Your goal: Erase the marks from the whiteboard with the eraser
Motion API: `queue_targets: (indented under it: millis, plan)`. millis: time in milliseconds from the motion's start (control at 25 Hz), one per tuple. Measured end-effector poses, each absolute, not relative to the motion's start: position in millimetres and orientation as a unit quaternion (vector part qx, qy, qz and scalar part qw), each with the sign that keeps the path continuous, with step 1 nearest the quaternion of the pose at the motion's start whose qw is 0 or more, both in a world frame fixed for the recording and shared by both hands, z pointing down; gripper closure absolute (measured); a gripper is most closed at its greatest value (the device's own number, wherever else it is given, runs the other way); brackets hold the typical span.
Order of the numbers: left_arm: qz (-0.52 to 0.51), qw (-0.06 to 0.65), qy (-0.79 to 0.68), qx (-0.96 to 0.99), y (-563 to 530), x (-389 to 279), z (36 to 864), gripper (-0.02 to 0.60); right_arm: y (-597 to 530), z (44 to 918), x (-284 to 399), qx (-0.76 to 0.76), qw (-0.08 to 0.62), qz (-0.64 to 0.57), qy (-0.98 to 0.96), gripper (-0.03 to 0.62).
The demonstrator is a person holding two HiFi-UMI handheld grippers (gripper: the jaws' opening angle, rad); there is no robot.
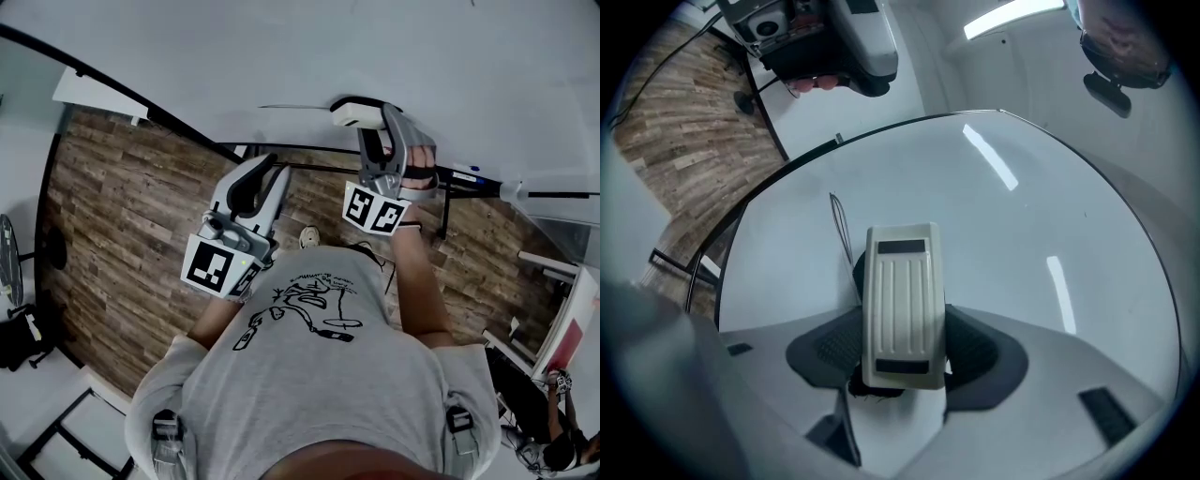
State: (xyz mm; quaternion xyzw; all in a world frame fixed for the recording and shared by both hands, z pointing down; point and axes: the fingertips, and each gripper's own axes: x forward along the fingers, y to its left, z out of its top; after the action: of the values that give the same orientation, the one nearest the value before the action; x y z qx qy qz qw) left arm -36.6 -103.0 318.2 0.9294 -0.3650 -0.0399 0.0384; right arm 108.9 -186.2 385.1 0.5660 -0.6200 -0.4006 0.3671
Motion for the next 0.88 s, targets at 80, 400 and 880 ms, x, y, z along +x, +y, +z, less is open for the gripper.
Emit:
queue_targets:
  millis: [80, 400, 880]
  plan:
    - [-0.040, 0.038, -0.366, 0.929, -102, -37, 318, 0.499, -186, 388, 109, 0.565, 0.368, -0.403, -0.619, 0.335]
    - [-0.035, 0.042, -0.367, 0.929, -98, -37, 317, 0.500, -188, 405, 106, 0.556, 0.376, -0.403, -0.623, 0.335]
    - [-0.039, 0.035, -0.368, 0.928, -91, -39, 316, 0.499, -189, 448, 94, 0.531, 0.400, -0.396, -0.634, 0.335]
